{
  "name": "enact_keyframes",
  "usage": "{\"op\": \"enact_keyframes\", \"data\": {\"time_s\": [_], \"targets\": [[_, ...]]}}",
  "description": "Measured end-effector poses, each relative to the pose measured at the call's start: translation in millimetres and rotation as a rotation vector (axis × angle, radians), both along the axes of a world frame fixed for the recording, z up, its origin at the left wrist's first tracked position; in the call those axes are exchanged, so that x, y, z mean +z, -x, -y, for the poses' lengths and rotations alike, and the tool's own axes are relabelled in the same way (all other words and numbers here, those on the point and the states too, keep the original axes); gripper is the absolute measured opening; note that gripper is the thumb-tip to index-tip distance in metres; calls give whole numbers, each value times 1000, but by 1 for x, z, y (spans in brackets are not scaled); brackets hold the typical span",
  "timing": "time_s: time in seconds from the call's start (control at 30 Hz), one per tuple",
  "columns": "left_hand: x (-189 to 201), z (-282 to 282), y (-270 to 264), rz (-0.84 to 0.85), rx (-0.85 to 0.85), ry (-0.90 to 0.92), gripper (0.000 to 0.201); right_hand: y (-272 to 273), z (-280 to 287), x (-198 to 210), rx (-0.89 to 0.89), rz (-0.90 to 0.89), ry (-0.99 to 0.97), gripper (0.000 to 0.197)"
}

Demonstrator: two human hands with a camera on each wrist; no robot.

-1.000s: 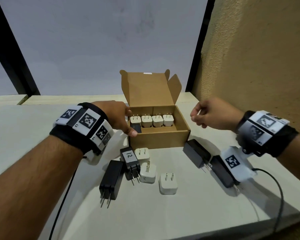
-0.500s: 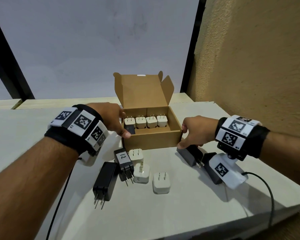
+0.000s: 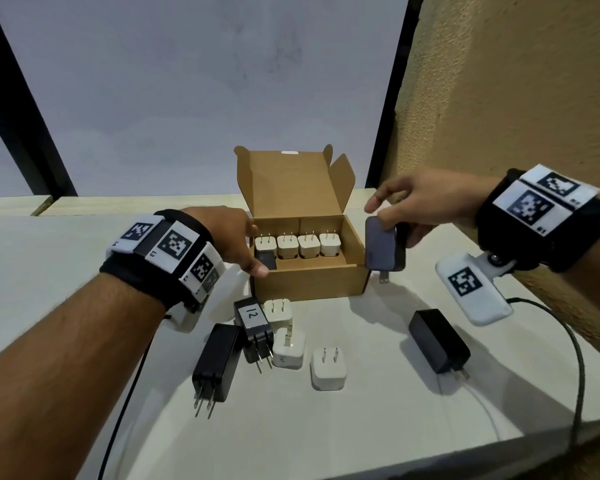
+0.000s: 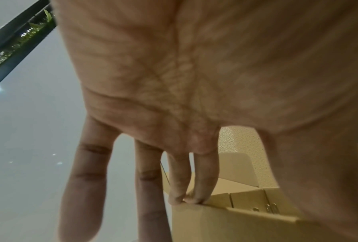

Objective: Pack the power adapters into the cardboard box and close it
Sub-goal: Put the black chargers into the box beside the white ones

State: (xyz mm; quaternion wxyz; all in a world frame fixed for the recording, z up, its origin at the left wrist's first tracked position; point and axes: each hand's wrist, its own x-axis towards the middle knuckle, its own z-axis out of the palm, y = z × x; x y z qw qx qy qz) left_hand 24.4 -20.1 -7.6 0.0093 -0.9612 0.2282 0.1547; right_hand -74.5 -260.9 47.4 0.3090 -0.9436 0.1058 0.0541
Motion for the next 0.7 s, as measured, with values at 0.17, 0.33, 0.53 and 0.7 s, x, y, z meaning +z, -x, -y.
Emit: {"op": "enact_keyframes", "data": {"time_s": [0.17,0.33,0.53,0.7], "targets": [[-1,0,0,-9,2,6,93,-4,-3,-9,11,35,-77,15],[0,-1,0,-17,2,26,92,-13,-4,-16,12,79,-175,15],[-3,-3,-4,-26,21,63,94,-33,-17,-21,44,192,-115,13],[-4,-4,-3,-25,14,66,94,-45,-43,-42,123,166,112,16]]}}
